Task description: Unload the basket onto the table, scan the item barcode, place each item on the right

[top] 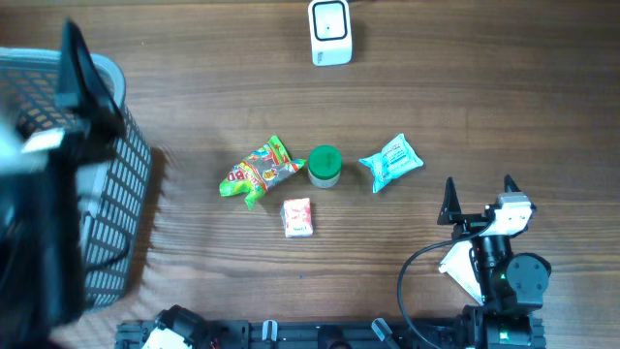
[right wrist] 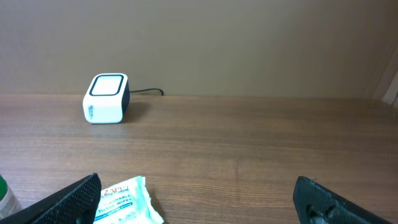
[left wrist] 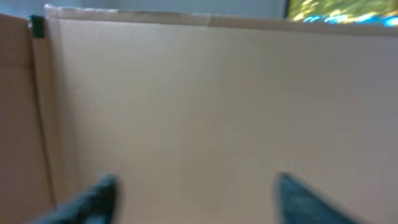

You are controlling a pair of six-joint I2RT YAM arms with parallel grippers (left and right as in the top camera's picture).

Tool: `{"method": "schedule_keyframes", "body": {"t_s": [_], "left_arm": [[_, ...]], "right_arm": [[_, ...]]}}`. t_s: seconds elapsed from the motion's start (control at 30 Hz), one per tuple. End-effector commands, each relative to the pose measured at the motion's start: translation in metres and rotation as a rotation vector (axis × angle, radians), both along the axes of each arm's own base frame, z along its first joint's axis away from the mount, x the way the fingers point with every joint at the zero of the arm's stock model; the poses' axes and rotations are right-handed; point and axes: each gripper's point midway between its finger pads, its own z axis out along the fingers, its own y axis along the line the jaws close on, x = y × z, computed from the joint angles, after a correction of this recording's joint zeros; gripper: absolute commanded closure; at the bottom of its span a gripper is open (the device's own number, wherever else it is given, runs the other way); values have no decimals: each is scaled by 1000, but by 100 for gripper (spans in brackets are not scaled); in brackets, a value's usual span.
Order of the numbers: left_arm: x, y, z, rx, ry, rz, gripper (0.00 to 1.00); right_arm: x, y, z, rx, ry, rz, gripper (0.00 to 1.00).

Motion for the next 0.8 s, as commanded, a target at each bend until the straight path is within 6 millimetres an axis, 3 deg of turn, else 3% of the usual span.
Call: {"method": "schedule_keyframes", "body": {"t_s": [0.0, 0.2, 0.27, 0.3, 0.37, 0.53, 0.77], "left_arm": [[-37, -13, -5, 9, -87, -192, 0], [-86, 34, 0, -99, -216, -29, 0], [-101, 22, 1, -111, -242, -98, 0], [-114, 3, 1, -75, -258, -187, 0], [-134, -16, -1, -17, -284, -251, 0], [-198, -32, -1, 52, -407, -258, 0], [-254, -40, -4, 72, -519, -319, 0]], "right_arm": [[0, 0, 2, -13, -11, -3, 0], [0, 0, 2, -13, -11, -3, 0], [0, 0, 2, -13, -11, -3, 0], [0, 0, 2, -13, -11, -3, 0], [0, 0, 2, -13, -11, -3, 0], [0, 0, 2, -13, -11, -3, 0], [0, 0, 2, -13, -11, -3, 0]]}}
